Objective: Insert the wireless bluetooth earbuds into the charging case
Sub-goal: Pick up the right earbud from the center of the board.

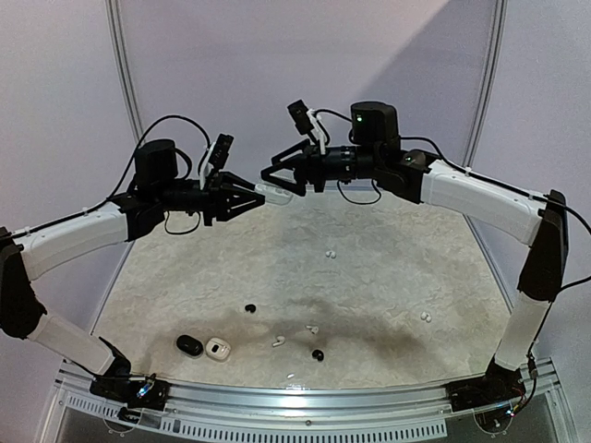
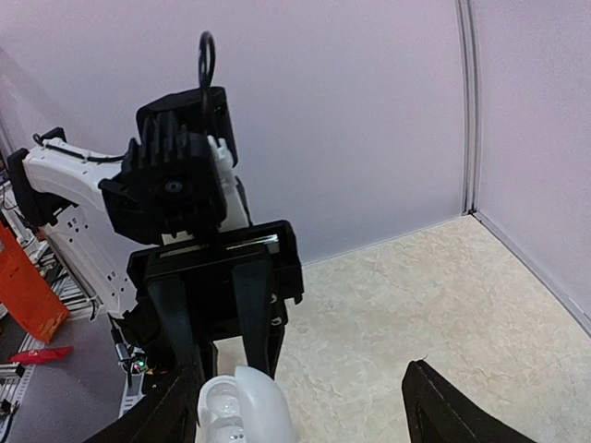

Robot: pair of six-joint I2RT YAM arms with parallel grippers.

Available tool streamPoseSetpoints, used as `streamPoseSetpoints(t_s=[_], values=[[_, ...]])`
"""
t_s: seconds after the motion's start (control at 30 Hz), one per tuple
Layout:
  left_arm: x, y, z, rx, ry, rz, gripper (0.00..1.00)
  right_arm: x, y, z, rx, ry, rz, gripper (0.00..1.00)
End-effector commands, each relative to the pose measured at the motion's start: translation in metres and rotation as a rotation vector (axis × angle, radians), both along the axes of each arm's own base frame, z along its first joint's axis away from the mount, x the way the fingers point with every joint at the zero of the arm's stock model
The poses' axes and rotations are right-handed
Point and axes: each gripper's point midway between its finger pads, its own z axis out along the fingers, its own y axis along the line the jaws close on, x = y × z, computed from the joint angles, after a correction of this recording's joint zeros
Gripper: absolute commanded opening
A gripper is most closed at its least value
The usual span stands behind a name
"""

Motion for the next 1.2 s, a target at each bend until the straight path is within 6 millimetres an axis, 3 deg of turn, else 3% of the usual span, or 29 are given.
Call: streamPoseSetpoints(t_s=[0.0, 0.07, 0.17, 0.23, 0.3, 0.47, 0.6, 0.7, 0.83, 1.0, 1.17], values=[[0.006, 0.001, -0.009, 0.005, 0.024, 0.032, 0.0, 0.021, -0.029, 0.045, 0.085, 0.003, -0.107, 0.78], [0.009, 0.002, -0.01, 0.007, 0.026, 0.045, 0.0, 0.029, -0.047, 0.06, 0.103, 0.01, -0.171, 0.78], [0.011, 0.003, -0.011, 0.009, 0.025, 0.06, 0.0, 0.057, -0.086, 0.05, 0.032, 0.09, -0.372, 0.77], [0.012, 0.004, -0.01, 0.008, 0.018, 0.066, 0.0, 0.077, -0.129, 0.009, -0.112, 0.218, -0.57, 0.73], [0.011, 0.005, -0.01, 0.007, 0.014, 0.067, 0.0, 0.089, -0.183, -0.033, -0.263, 0.315, -0.797, 0.7], [0.009, 0.007, -0.009, -0.001, 0.008, 0.064, 0.0, 0.054, -0.283, -0.146, -0.675, 0.576, -1.033, 0.65], [0.008, 0.006, -0.007, -0.008, -0.001, 0.05, 0.0, 0.011, -0.333, -0.211, -0.864, 0.718, -1.13, 0.6], [0.007, 0.005, -0.007, -0.012, -0.003, 0.043, 0.0, -0.017, -0.355, -0.249, -0.938, 0.827, -1.167, 0.56], [0.006, 0.005, -0.006, -0.015, -0.005, 0.035, 0.0, -0.041, -0.374, -0.285, -1.014, 0.914, -1.205, 0.45], [0.004, 0.007, -0.005, -0.015, -0.016, 0.034, 0.0, -0.057, -0.382, -0.314, -1.069, 0.983, -1.19, 0.34], [0.003, 0.007, -0.006, -0.013, -0.023, 0.037, 0.0, -0.064, -0.374, -0.336, -1.084, 1.028, -1.118, 0.31]])
